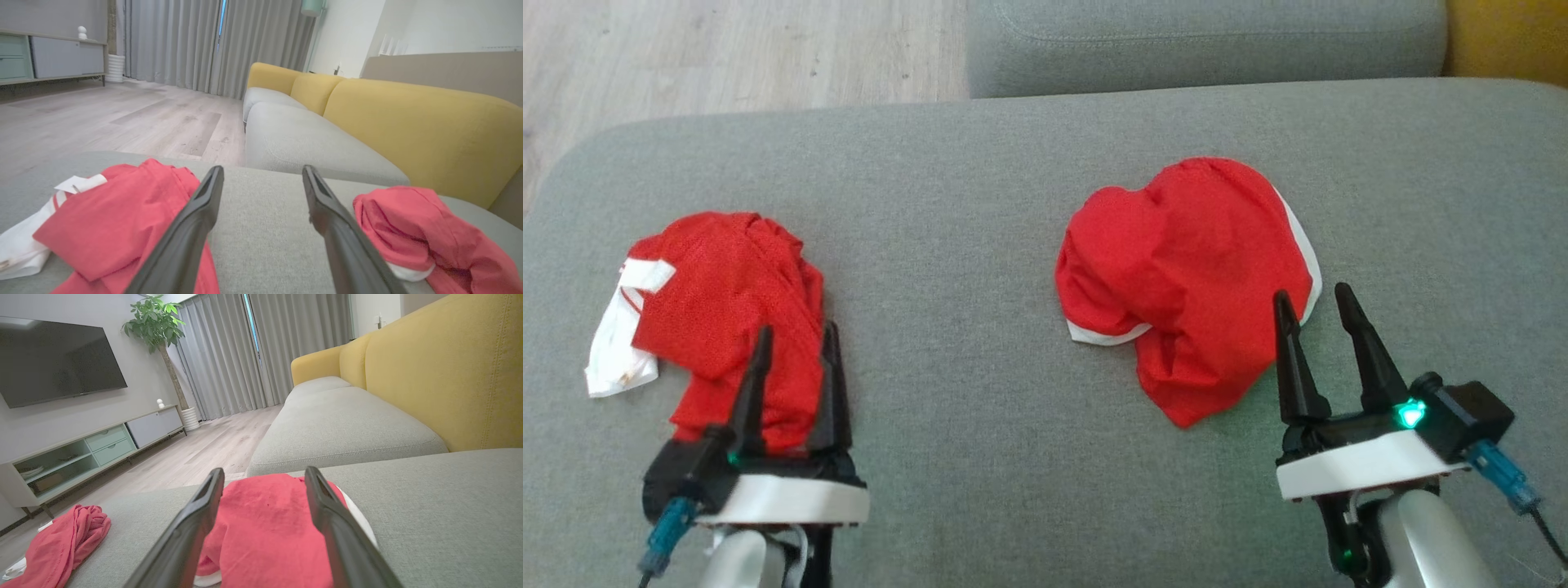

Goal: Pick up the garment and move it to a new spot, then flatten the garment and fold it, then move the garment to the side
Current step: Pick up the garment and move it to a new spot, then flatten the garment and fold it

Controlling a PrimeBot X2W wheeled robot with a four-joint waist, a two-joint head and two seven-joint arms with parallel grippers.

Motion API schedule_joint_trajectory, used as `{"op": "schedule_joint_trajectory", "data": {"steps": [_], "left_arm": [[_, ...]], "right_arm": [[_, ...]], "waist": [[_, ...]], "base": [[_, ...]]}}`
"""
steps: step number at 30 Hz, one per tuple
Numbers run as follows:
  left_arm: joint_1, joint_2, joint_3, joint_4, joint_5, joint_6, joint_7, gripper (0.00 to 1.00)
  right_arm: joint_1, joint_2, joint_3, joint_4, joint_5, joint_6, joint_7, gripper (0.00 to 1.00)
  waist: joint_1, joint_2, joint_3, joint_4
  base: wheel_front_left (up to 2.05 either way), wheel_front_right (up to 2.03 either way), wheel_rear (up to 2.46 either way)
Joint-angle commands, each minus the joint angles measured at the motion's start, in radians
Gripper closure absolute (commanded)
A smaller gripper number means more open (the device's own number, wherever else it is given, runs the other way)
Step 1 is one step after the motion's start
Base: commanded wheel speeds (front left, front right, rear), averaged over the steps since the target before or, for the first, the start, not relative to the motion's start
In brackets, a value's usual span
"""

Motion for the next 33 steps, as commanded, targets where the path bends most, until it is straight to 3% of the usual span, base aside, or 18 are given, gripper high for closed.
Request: {"op": "schedule_joint_trajectory", "data": {"steps": [1, 8, 13, 20, 24, 33], "left_arm": [[-0.041, 0.000, 0.051, -0.045, 0.013, -0.005, -0.009, 0.00], [-0.035, -0.036, 0.085, -0.055, 0.066, -0.039, -0.009, 0.00], [-0.042, -0.051, 0.084, -0.045, 0.078, -0.051, -0.009, 0.00], [-0.069, -0.060, 0.068, -0.037, 0.083, -0.056, -0.009, 0.00], [-0.086, -0.064, 0.057, -0.027, 0.081, -0.058, -0.009, 0.00], [-0.112, -0.067, 0.020, -0.019, 0.065, -0.058, -0.009, 0.00]], "right_arm": [[-0.018, -0.003, 0.023, -0.027, -0.011, 0.005, -0.011, 0.00], [-0.033, -0.003, 0.022, -0.017, -0.018, 0.005, -0.011, 0.00], [-0.072, -0.003, -0.034, 0.043, -0.016, 0.005, -0.011, 0.00], [-0.178, -0.003, -0.143, 0.248, 0.034, 0.005, -0.011, 0.00], [-0.276, -0.003, -0.216, 0.437, 0.048, 0.005, -0.011, 0.00], [-0.455, -0.003, -0.213, 0.757, 0.123, 0.005, -0.011, 0.00]], "waist": [[0.0002, 0.0000, -0.002, 0.000], [0.0002, 0.0000, 0.000, 0.003], [0.0002, 0.0000, 0.021, 0.010], [0.0002, 0.0000, 0.059, 0.036], [0.0002, 0.0000, 0.084, 0.057], [0.0002, 0.0000, 0.124, 0.095]], "base": [[0.00, 0.00, 0.00], [0.00, 0.00, 0.00], [0.00, 0.00, 0.00], [0.00, 0.00, 0.00], [0.00, 0.00, 0.00], [0.00, 0.00, 0.00]]}}
